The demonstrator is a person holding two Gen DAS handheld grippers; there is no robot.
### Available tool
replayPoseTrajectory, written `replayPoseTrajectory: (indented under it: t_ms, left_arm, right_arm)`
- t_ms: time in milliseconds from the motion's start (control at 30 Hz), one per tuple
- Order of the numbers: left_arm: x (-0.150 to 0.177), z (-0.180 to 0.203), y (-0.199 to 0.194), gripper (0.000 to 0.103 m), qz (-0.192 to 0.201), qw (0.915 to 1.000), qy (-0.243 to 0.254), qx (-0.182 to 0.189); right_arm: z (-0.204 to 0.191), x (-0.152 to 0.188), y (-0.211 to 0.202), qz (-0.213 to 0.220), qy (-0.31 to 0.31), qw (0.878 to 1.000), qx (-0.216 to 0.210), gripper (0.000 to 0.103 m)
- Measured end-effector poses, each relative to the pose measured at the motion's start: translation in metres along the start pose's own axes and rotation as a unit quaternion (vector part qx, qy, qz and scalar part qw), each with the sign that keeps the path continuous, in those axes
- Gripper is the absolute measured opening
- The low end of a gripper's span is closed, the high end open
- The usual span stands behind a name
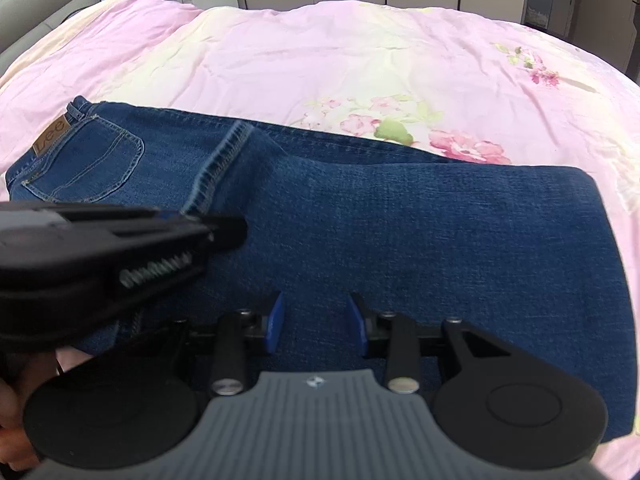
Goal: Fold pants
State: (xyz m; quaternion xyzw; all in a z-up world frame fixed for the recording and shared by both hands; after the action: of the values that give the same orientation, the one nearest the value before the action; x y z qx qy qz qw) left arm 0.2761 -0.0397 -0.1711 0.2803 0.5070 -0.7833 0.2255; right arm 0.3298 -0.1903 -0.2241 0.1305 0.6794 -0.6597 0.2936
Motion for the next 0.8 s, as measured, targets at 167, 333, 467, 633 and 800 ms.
replayPoseTrajectory:
  t_ms: [167, 333, 467, 633, 800]
  left_arm:
    - [-0.02, 0.011, -0.031, 0.005, 0.027, 0.9996, 0.006, 0.006]
    - [-0.049, 0.008, -0.069, 0.005, 0.055, 0.9982, 0.024, 0.002]
    - [-0.068, 0.005, -0.096, 0.005, 0.071, 0.9959, 0.053, -0.018]
    - [-0.089, -0.028, -0.138, 0.005, 0.081, 0.9926, 0.077, -0.047]
    - [-0.104, -0.08, -0.15, 0.005, 0.045, 0.9923, 0.099, -0.061]
  right_arm:
    - [0.013, -0.006, -0.027, 0.019, 0.001, 1.0, 0.012, 0.045]
    - [0.029, -0.011, -0.048, 0.03, -0.001, 0.999, 0.024, 0.046]
    - [0.031, -0.017, -0.062, 0.039, -0.006, 0.999, 0.024, 0.046]
    - [0.018, -0.022, -0.076, 0.048, -0.022, 0.999, 0.009, 0.046]
    - [-0.003, -0.031, -0.079, 0.053, -0.034, 0.998, -0.006, 0.046]
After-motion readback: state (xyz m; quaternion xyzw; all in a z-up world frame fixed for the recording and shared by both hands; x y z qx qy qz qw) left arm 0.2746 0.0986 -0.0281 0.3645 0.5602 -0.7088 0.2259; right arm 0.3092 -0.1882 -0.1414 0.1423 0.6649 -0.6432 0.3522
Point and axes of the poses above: each gripper's, at about its wrist camera, not at the fingertips, and y roughly the way its jaws point, z to its right, x to its underside, the point moved 9 cm from there along y, roughly the way its jaws point, and after that the axes turned 11 degrees about x, right-handed, at the moved point
